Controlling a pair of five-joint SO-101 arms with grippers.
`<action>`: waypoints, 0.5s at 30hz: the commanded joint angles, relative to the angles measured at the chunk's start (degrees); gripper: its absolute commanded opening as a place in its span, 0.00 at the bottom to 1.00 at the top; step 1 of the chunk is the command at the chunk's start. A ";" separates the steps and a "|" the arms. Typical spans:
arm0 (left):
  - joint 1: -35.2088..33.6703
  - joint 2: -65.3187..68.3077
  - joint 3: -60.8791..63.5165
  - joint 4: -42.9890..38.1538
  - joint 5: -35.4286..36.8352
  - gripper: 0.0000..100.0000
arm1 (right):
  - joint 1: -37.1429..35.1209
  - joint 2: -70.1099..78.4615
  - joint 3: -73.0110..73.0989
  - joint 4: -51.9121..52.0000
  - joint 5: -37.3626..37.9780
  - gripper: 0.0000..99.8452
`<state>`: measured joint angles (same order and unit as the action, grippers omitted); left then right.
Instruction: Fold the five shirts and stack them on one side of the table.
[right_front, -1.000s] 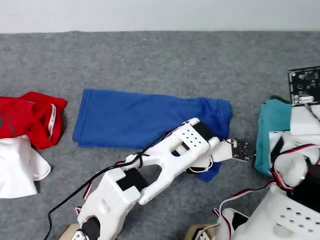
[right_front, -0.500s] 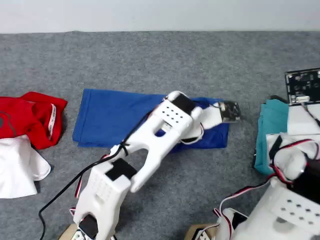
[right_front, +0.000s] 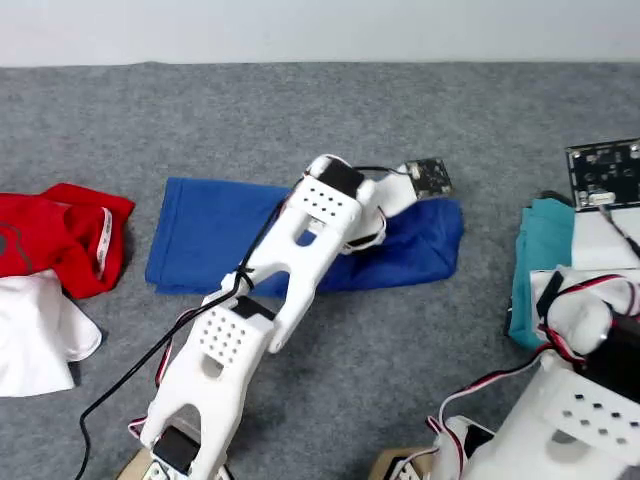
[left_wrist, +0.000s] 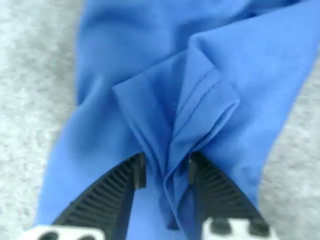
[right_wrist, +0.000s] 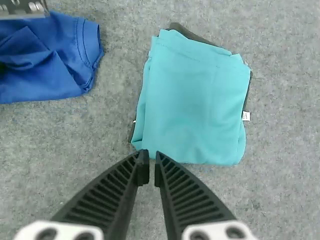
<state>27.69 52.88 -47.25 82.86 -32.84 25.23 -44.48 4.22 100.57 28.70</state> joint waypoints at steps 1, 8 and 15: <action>-1.41 0.35 -8.75 2.81 0.00 0.15 | 0.31 -0.57 0.00 2.24 -0.70 0.03; -1.49 0.44 -22.02 12.31 -0.09 0.15 | 0.31 -0.66 0.00 2.24 -0.70 0.03; -0.88 -0.53 -26.24 17.85 0.35 0.14 | 0.31 -0.66 -0.09 2.24 -0.70 0.03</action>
<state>26.46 54.11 -71.34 98.77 -32.84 25.23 -44.48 4.22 100.57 28.70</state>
